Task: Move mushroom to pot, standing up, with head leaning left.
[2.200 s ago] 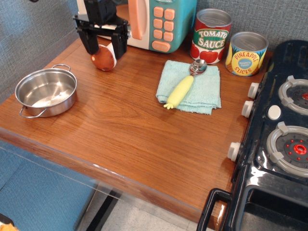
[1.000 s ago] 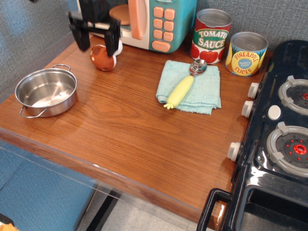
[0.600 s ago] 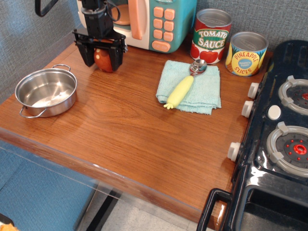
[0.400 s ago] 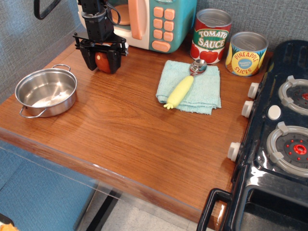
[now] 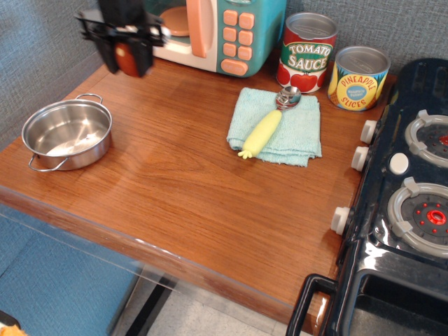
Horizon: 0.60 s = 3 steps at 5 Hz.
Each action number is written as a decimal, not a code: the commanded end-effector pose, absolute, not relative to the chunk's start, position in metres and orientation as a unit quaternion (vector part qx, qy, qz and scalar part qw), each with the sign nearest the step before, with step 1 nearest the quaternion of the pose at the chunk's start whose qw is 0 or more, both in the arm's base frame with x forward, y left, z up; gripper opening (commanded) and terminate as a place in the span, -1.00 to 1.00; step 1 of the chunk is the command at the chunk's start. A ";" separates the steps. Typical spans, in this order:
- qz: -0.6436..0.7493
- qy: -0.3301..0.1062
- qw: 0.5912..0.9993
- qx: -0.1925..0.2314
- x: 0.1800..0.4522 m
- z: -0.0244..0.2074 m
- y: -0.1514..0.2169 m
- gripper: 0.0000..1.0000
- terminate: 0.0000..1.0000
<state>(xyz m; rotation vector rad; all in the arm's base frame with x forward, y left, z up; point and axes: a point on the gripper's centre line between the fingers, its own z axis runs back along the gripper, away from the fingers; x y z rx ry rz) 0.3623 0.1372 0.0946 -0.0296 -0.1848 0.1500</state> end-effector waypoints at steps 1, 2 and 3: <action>0.123 -0.090 0.988 0.002 0.276 0.122 0.155 -1.00 -1.00; 0.145 -0.101 0.984 0.005 0.266 0.120 0.162 1.00 -1.00; 0.145 -0.098 0.985 0.011 0.271 0.119 0.164 1.00 -1.00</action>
